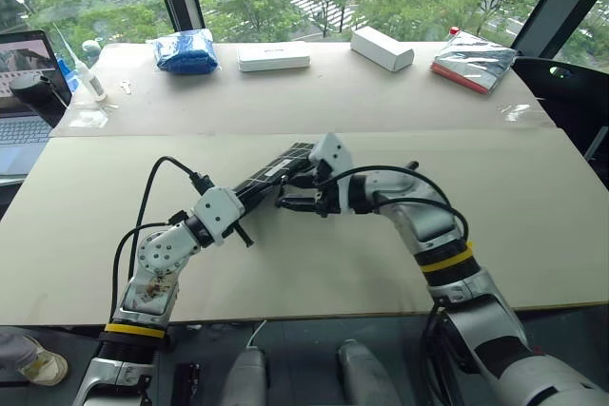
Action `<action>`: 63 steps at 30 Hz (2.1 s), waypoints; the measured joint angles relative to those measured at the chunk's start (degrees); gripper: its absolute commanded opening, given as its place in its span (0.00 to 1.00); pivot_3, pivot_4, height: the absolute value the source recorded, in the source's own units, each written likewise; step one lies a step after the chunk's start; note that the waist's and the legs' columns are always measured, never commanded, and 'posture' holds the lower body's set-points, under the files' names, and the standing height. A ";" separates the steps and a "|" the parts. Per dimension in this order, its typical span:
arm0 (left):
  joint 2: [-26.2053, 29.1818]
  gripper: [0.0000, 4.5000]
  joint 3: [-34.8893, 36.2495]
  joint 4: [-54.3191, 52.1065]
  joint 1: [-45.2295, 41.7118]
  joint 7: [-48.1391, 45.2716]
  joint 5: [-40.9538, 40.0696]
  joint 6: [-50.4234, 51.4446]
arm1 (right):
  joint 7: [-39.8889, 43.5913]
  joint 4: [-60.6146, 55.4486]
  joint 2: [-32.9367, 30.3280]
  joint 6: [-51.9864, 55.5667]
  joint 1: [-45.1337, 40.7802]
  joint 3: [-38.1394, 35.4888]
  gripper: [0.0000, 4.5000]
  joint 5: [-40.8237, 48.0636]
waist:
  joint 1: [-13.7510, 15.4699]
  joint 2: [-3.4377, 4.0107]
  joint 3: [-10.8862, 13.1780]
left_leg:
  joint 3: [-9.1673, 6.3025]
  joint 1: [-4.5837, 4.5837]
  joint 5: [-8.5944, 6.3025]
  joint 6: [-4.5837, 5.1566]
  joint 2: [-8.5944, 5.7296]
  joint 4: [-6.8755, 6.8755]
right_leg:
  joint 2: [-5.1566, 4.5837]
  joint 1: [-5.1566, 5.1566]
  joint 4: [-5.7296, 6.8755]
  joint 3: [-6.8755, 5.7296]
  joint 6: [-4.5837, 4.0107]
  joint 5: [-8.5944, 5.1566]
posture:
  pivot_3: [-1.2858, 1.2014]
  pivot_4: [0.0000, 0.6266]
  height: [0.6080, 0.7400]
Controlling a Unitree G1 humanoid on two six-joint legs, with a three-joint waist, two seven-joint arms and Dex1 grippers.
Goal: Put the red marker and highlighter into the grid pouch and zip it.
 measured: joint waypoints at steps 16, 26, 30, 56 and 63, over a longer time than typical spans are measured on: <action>-2.01 0.00 -1.44 1.92 -0.06 -0.31 0.18 -0.86 | -22.32 -28.95 -14.12 21.93 16.83 -23.15 0.72 8.90 | 0.96 -0.05 -0.02 | 0.01 -0.06 0.01 -0.01 -0.02 0.12 | 0.02 0.05 -0.08 0.05 0.04 0.06 | 0.52 0.24 1.00; -3.14 0.00 -1.95 6.23 -2.37 -1.09 0.18 -2.56 | -42.24 -32.53 -7.33 29.42 24.57 -21.49 0.72 -1.48 | 0.93 -0.08 -0.06 | 0.02 -0.10 0.01 -0.01 -0.02 0.12 | 0.02 0.03 -0.10 0.08 0.06 0.06 | 0.52 0.24 1.00; -3.54 0.00 -2.02 6.39 -2.33 -1.14 0.18 -2.75 | -45.75 -30.74 -3.89 30.22 25.01 -22.58 0.72 -2.95 | 0.95 -0.08 -0.06 | 0.03 -0.11 0.01 -0.01 -0.05 0.12 | 0.00 0.02 -0.10 0.09 0.06 0.07 | 0.52 0.24 1.00; -3.34 0.00 -1.17 4.44 -0.84 1.08 0.22 -2.28 | -51.07 -19.95 -0.04 17.72 27.54 -18.20 0.23 -8.70 | 1.30 -0.62 -0.50 | 0.02 0.74 0.00 0.00 -0.02 0.10 | 0.01 1.02 -0.32 0.04 0.32 -0.09 | 0.52 0.24 1.00; -3.21 0.00 -1.02 2.68 -0.88 0.90 -0.08 -1.99 | -54.01 -16.75 -0.04 15.74 26.44 -21.14 0.23 -10.24 | 1.51 -0.63 -0.50 | 0.02 0.73 0.00 -0.01 -0.03 0.11 | 0.00 1.05 -0.36 0.05 0.31 -0.08 | 0.52 0.24 1.00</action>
